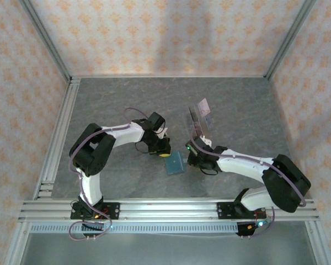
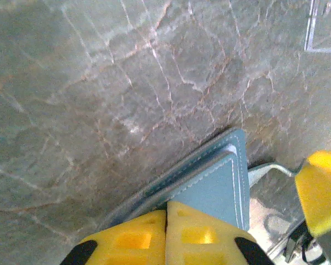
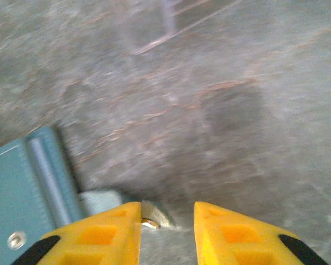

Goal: Put the credit cards into the card holder

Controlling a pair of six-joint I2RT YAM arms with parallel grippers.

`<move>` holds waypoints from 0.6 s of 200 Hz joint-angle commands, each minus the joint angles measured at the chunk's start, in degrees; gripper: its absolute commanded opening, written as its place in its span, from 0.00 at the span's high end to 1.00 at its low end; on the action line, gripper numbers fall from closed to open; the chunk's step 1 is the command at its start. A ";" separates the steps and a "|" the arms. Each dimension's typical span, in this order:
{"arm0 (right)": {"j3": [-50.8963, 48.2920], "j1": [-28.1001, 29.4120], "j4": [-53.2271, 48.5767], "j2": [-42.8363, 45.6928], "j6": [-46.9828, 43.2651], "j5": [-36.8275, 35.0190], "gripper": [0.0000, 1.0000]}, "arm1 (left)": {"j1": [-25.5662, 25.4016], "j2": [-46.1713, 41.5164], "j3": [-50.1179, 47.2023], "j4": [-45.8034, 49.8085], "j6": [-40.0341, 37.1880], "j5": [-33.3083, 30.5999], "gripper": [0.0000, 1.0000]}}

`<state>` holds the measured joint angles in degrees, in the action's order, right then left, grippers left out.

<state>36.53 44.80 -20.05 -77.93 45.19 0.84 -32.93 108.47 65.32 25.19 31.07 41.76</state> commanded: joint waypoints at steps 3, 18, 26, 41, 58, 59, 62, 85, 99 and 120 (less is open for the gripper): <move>3.60 0.72 -11.34 0.60 5.17 -10.43 0.68 | -1.02 -4.54 1.15 6.69 -1.57 5.23 0.84; 6.81 2.84 -14.18 1.67 4.61 -13.88 0.68 | -0.73 -7.32 1.74 7.46 -1.61 6.22 0.81; 8.82 4.07 -15.52 1.70 4.03 -15.35 0.69 | -0.42 -8.72 1.40 7.49 -1.41 6.79 0.79; 12.36 5.92 -17.11 0.97 2.51 -15.90 0.72 | 0.12 -10.79 0.62 8.27 -1.44 6.13 0.78; 14.32 7.19 -13.86 0.34 -0.83 -11.59 0.74 | 0.93 -12.52 -1.38 8.59 -1.44 4.86 0.79; 14.34 7.17 -13.51 0.29 -0.95 -11.36 0.74 | 1.02 -12.59 -1.58 8.62 -1.44 4.71 0.79; 14.51 7.17 -12.49 0.12 -1.43 -9.71 0.75 | 1.10 -12.73 -2.06 8.77 -1.45 4.33 0.79; 15.43 7.24 -6.77 -3.27 -3.48 -0.56 0.76 | 1.65 -13.72 -5.77 8.03 -0.88 3.43 0.84; 16.34 7.24 -4.84 -6.94 -4.62 4.10 0.74 | 1.65 -13.72 -7.55 6.68 -0.75 3.20 0.88; 17.75 7.19 -3.41 -12.51 -5.50 8.38 0.72 | 1.71 -12.34 -8.75 4.65 1.92 3.42 0.91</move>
<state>52.56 51.88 -25.87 -85.27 42.24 2.02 -31.35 95.11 57.93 30.65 30.92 45.69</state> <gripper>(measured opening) 0.279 0.102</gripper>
